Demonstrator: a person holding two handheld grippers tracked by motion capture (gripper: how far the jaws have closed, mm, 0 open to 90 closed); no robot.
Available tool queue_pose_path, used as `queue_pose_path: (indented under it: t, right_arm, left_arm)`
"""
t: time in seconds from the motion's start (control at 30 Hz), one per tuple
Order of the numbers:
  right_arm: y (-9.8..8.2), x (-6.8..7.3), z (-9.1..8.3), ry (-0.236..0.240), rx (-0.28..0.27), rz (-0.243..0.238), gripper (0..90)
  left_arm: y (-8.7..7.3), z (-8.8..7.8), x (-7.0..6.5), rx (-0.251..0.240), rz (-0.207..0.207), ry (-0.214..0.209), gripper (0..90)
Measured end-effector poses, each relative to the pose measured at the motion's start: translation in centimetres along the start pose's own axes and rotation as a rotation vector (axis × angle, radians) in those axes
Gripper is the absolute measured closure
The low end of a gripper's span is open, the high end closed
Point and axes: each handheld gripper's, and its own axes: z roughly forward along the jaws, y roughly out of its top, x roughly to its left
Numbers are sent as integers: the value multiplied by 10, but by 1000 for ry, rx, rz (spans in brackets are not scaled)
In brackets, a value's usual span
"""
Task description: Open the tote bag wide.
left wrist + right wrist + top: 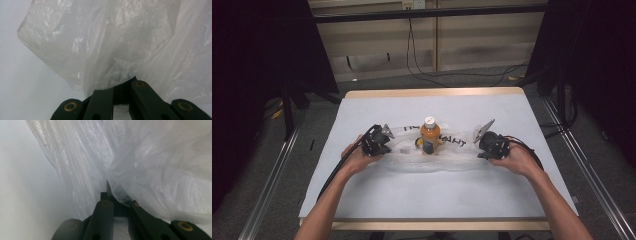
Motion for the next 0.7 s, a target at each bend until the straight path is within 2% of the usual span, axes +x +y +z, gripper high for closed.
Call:
queue_pose_path:
  t: [0.07, 0.1, 0.13, 0.17, 0.2, 0.23, 0.27, 0.3, 0.33, 0.37, 0.4, 0.43, 0.5, 0.57, 0.6, 0.7]
  right_arm:
    - [0, 0, 0, 1, -9, 9, 900]
    - [-3, -3, 1, 8, -39, 27, 900]
    - [-3, -4, 1, 16, -60, 29, 900]
    - [-4, -5, 1, 31, -82, 50, 900]
    - [-4, -5, 1, 31, -82, 50, 900]
    - [-4, -6, 1, 37, -104, 48, 900]
    - [-4, -6, 0, 47, -129, 59, 900]
    - [-4, -6, -3, 72, -178, 73, 900]
    - [-4, -6, -3, 72, -178, 73, 900]
    - [-3, -6, -4, 70, -194, 75, 900]
    - [-2, -4, -7, 76, -215, 85, 900]
    - [-1, -3, -8, 84, -238, 84, 900]
    - [1, -1, -13, 99, -279, 81, 900]
    - [4, 2, -18, 107, -321, 75, 900]
    - [7, 3, -23, 125, -358, 76, 900]
    - [9, 5, -29, 135, -390, 73, 900]
  left_arm:
    - [-3, 1, 1, -50, -43, -29, 900]
    - [-5, 1, 2, -62, -54, -46, 900]
    - [-5, 1, 2, -79, -61, -51, 900]
    - [-7, 1, 2, -104, -76, -67, 900]
    - [-7, 0, 3, -117, -76, -82, 900]
    - [-8, 0, 2, -138, -91, -85, 900]
    - [-9, -2, 2, -158, -93, -98, 900]
    - [-9, -3, 2, -182, -102, -115, 900]
    - [-9, -5, 1, -201, -108, -111, 900]
    - [-9, -10, 3, -199, -64, -126, 900]
    - [-8, -13, 2, -211, -56, -125, 900]
    - [-7, -12, -3, -263, -117, -113, 900]
    - [-5, -18, -7, -306, -107, -129, 900]
    - [-4, -27, -10, -350, -114, -142, 900]
    - [-4, -31, -11, -370, -110, -147, 900]
    - [-4, -43, -17, -422, -103, -153, 900]
